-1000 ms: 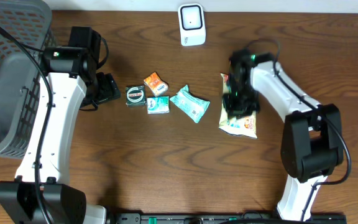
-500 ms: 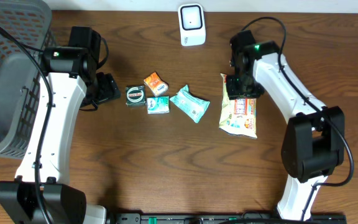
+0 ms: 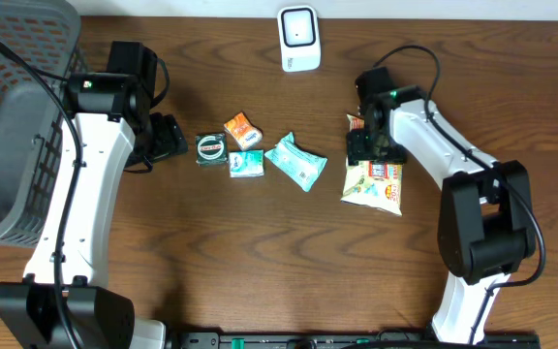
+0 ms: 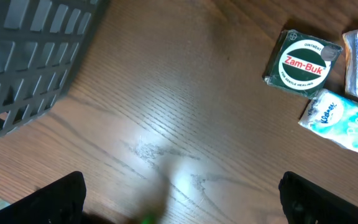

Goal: Scan the item barcode

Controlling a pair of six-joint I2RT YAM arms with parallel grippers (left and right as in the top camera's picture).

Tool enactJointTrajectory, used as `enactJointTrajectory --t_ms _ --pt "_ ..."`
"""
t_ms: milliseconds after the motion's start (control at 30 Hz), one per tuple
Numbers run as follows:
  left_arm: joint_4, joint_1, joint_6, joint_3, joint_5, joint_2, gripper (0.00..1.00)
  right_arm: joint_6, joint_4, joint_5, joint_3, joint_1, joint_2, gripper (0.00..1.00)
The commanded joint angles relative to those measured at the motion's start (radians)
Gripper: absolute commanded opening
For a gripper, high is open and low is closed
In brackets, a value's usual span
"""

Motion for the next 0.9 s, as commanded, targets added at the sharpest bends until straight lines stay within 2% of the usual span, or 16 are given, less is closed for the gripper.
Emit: enactJointTrajectory --t_ms 0,100,300,433,600,733,800,867 --pt "-0.004 0.003 -0.008 -0.002 -0.009 0.006 0.98 0.011 -0.075 0.019 0.116 -0.014 -0.023 0.77" --pt "-0.004 0.003 -0.008 -0.002 -0.009 0.006 0.98 0.011 -0.188 0.067 0.188 -0.032 -0.031 0.8" --pt "-0.004 0.003 -0.008 -0.002 -0.009 0.006 0.97 0.01 -0.229 0.105 0.141 -0.064 -0.027 0.8" --pt "-0.004 0.003 -0.008 -0.002 -0.009 0.006 0.97 0.011 -0.147 0.063 0.05 -0.08 -0.027 0.81" --pt "-0.004 0.003 -0.008 -0.002 -0.009 0.006 0.97 0.01 0.017 -0.099 -0.074 -0.082 -0.027 0.86" --pt "-0.004 0.003 -0.008 -0.002 -0.009 0.006 0.98 0.01 0.097 -0.116 -0.144 -0.08 -0.027 0.9" --pt "-0.004 0.003 -0.008 -0.002 -0.009 0.006 0.98 0.01 0.124 -0.108 -0.175 -0.08 -0.027 0.82" --pt "-0.004 0.003 -0.008 -0.002 -0.009 0.006 0.98 0.011 0.141 -0.109 -0.196 -0.08 -0.027 0.67"
